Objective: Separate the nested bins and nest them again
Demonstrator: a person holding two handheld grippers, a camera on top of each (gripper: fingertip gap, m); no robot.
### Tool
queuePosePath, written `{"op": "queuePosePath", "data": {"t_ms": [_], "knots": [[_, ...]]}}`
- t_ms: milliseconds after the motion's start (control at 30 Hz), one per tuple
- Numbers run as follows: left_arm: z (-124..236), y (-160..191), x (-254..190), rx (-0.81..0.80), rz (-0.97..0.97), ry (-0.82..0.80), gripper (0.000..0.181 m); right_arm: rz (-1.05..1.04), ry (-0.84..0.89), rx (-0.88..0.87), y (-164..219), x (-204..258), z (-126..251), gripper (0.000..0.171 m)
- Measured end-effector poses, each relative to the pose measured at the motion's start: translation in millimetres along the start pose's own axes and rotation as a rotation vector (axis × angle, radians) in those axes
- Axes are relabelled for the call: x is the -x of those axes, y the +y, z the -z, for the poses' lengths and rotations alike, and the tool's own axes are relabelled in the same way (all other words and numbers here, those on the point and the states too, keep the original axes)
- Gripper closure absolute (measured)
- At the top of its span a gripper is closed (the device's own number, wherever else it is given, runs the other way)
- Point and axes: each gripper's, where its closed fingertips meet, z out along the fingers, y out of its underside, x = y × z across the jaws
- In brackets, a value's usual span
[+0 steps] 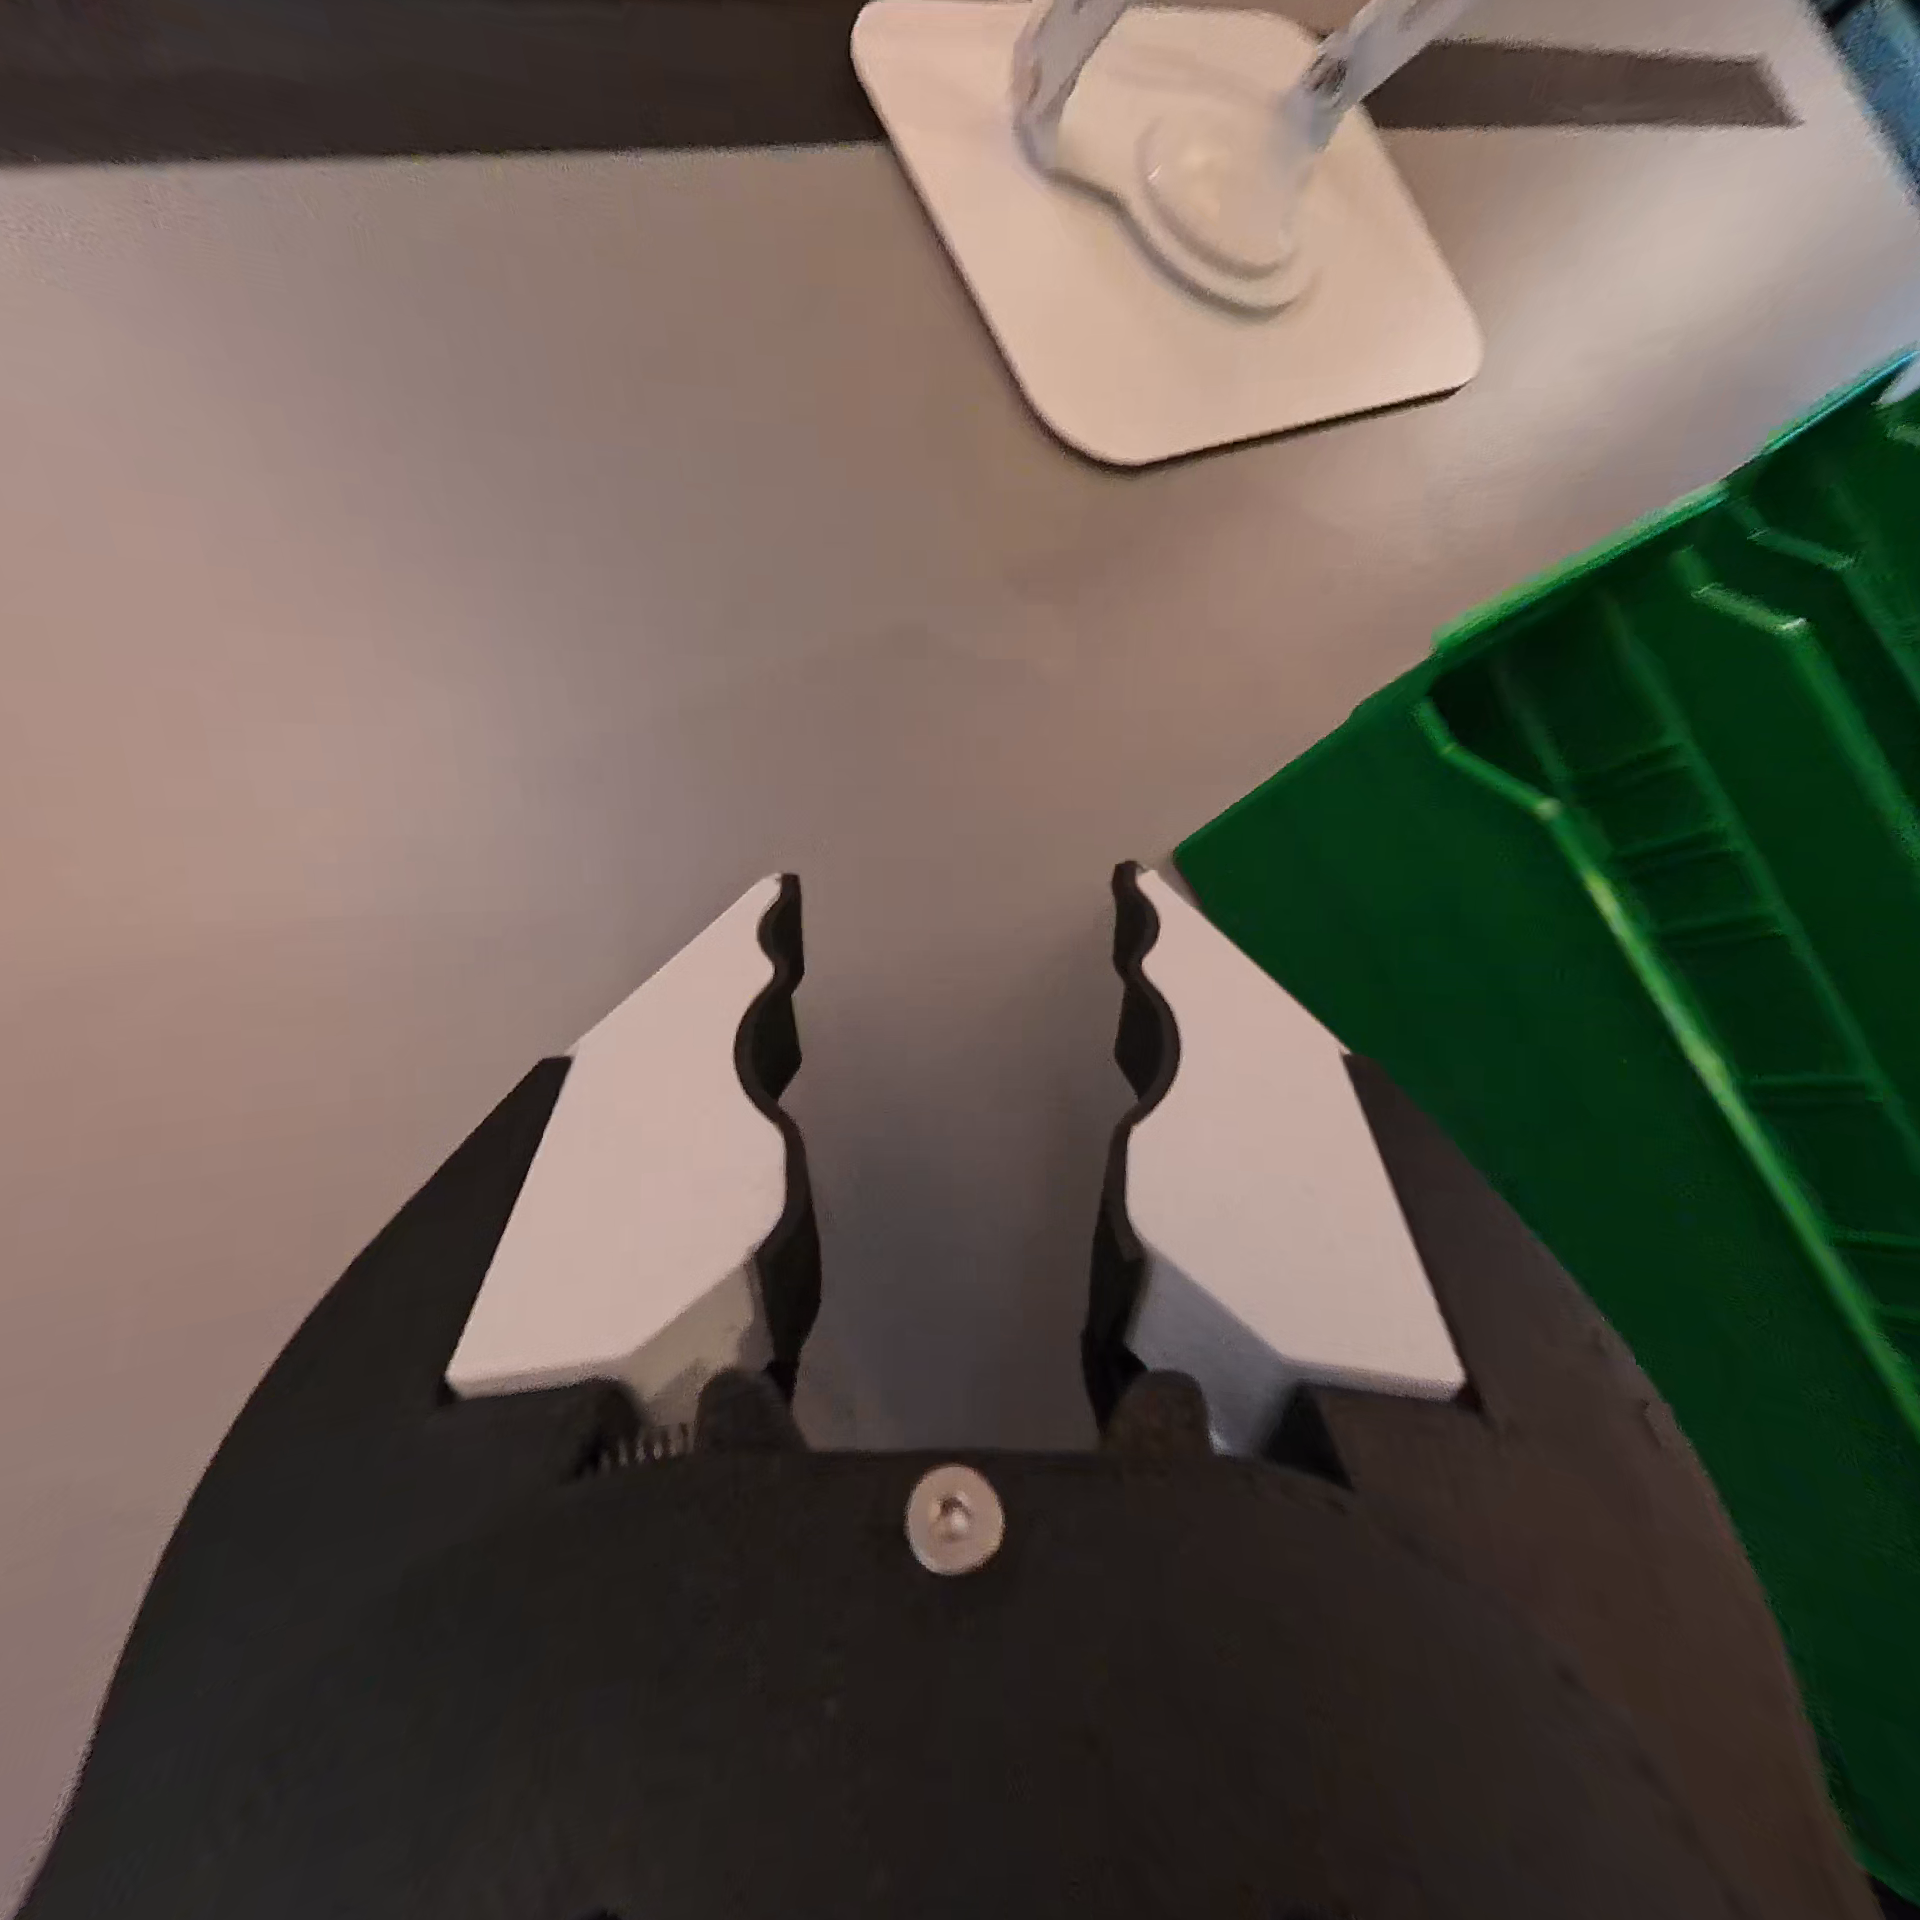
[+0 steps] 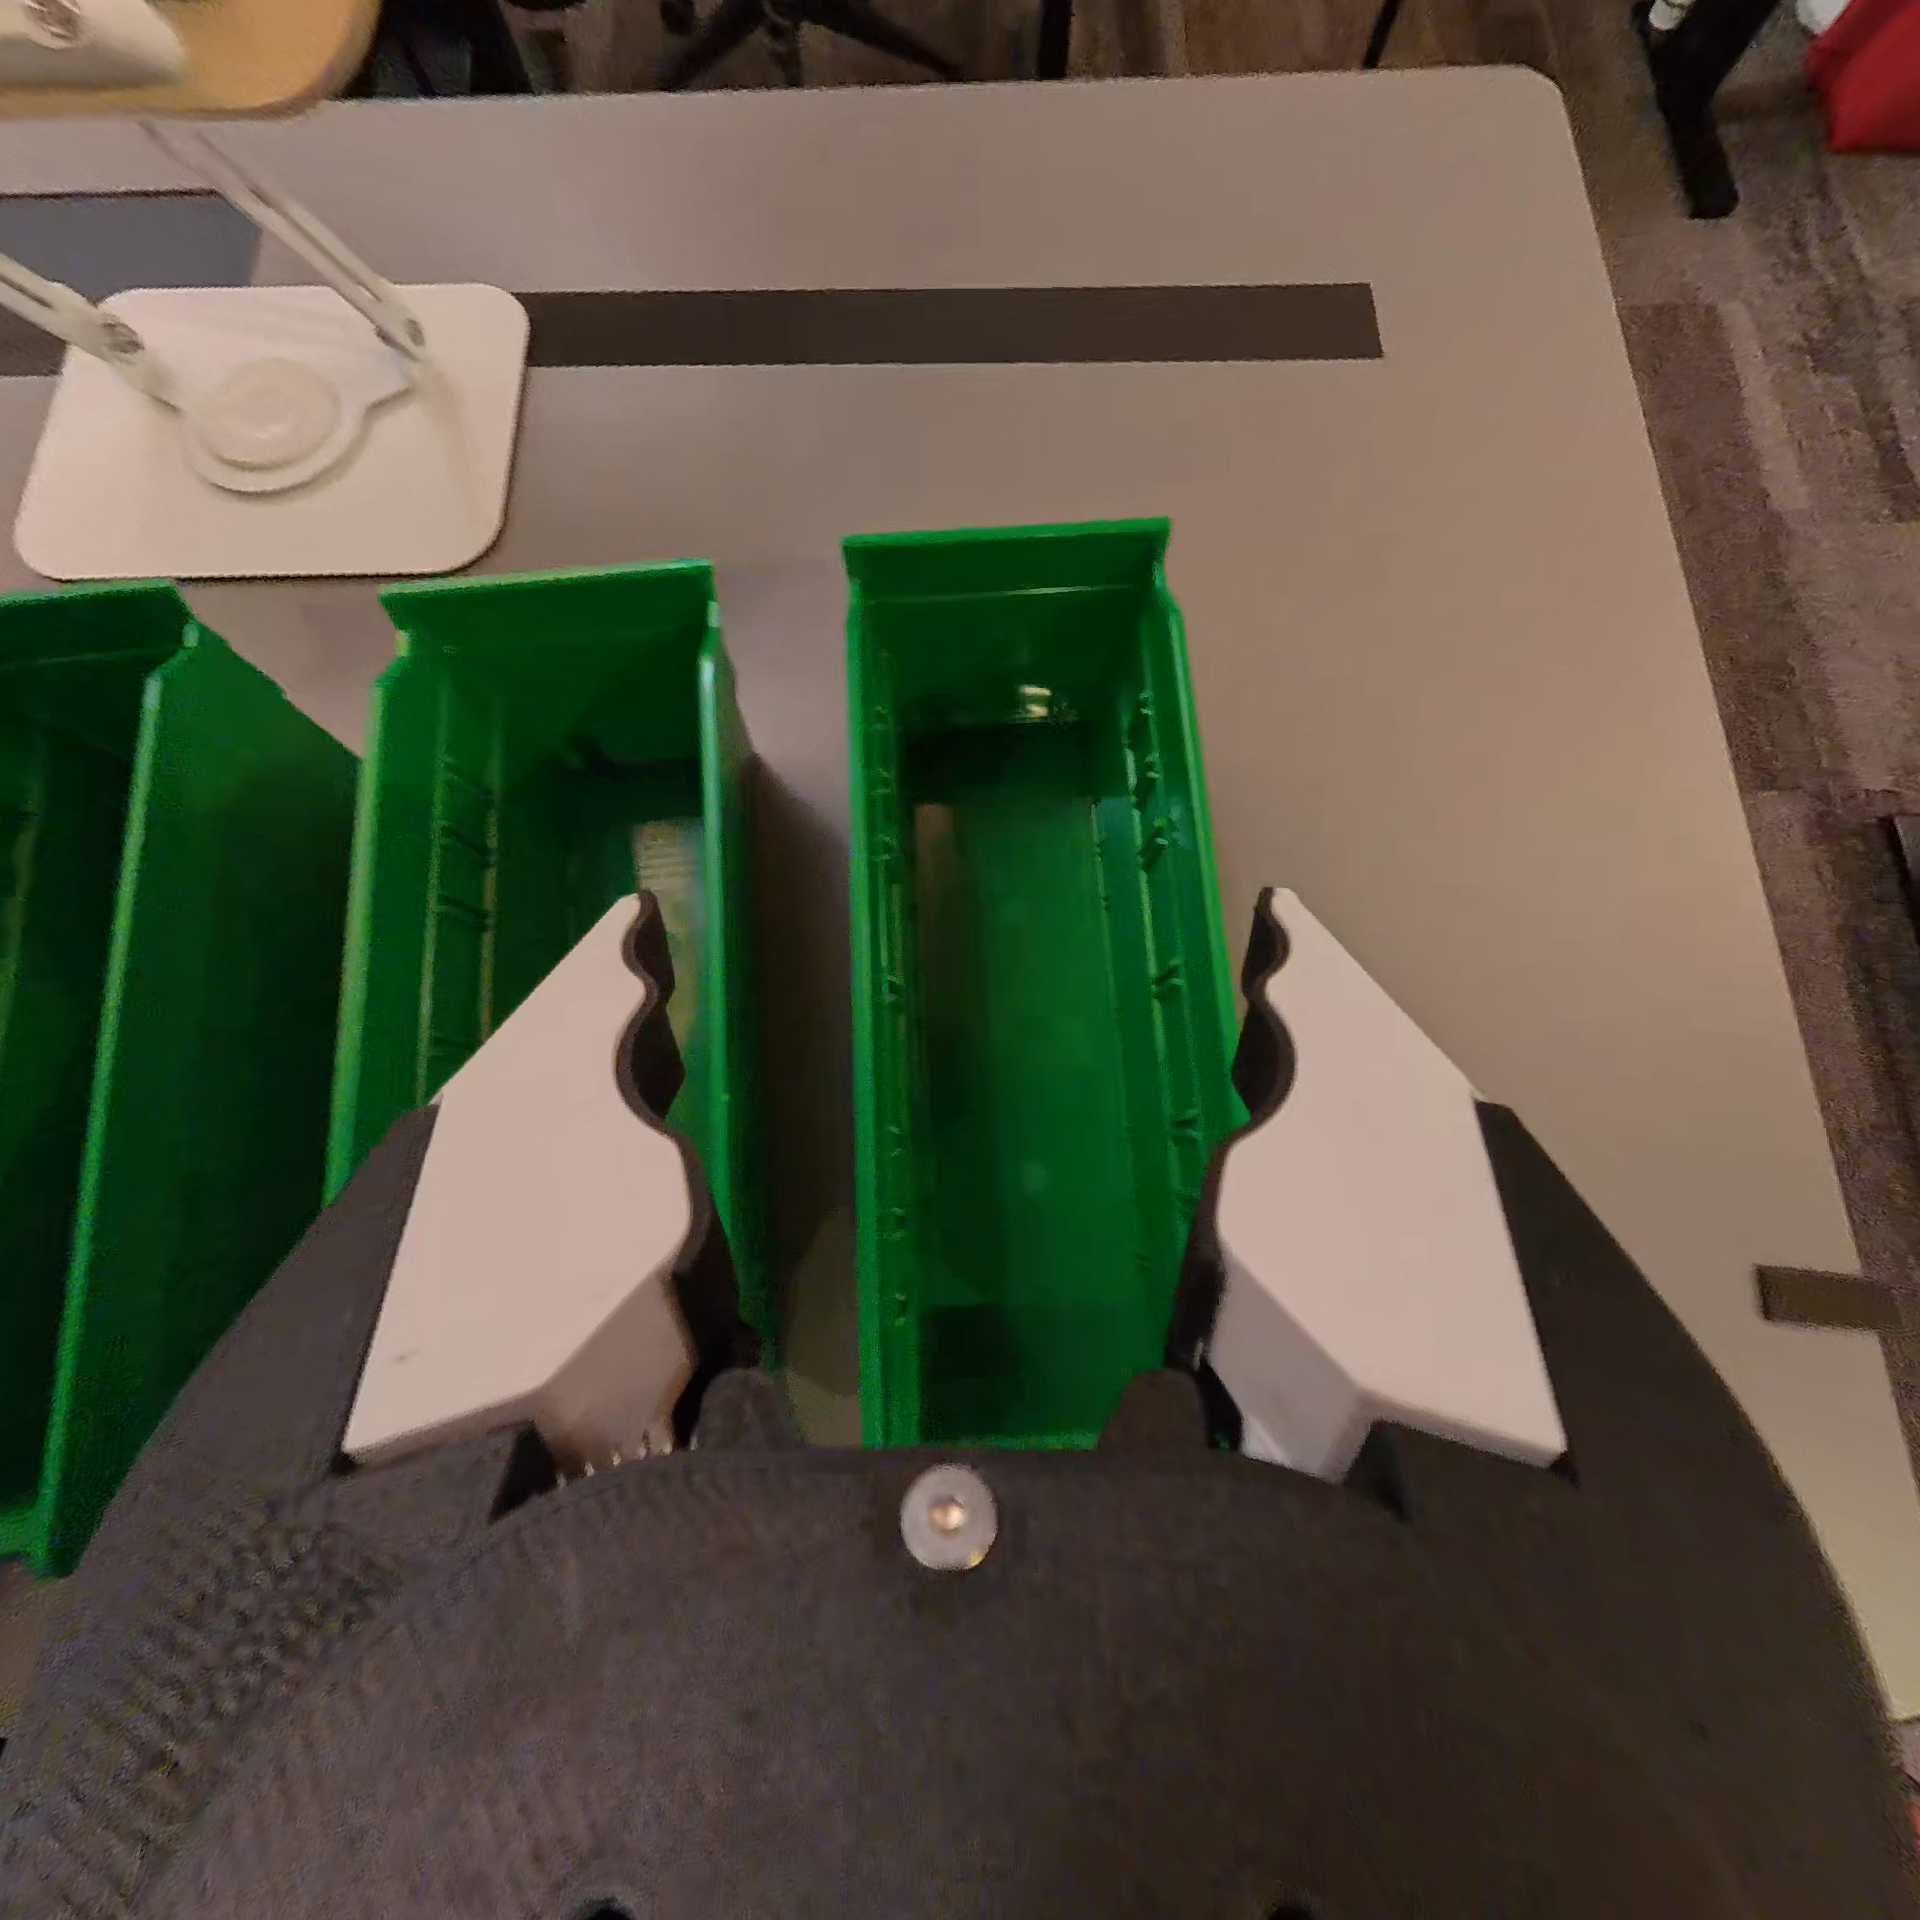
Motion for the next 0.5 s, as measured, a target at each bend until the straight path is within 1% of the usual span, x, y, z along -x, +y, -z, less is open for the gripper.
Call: {"op": "queuePosePath", "data": {"t_ms": [100, 167, 233, 400, 500], "knots": [[-11, 22, 5, 0.023, -0.036, -0.069, 0.119, 0.011, 0.028, 0.028, 6, -18, -5, 0.061], [-19, 37, 8, 0.046, -0.056, -0.106, 0.11, 0.013, 0.031, 0.04, 8, -26, -9, 0.063], [-20, 38, 10, 0.003, -0.098, -0.143, 0.111, 0.015, 0.035, 0.054, 9, -33, -13, 0.064], [-21, 38, 11, -0.06, -0.119, -0.185, 0.112, 0.036, 0.05, 0.088, 13, -49, -24, 0.062], [-24, 42, 8, -0.031, -0.187, -0.212, 0.105, 0.028, 0.049, 0.083, 10, -54, -28, 0.062]]}}
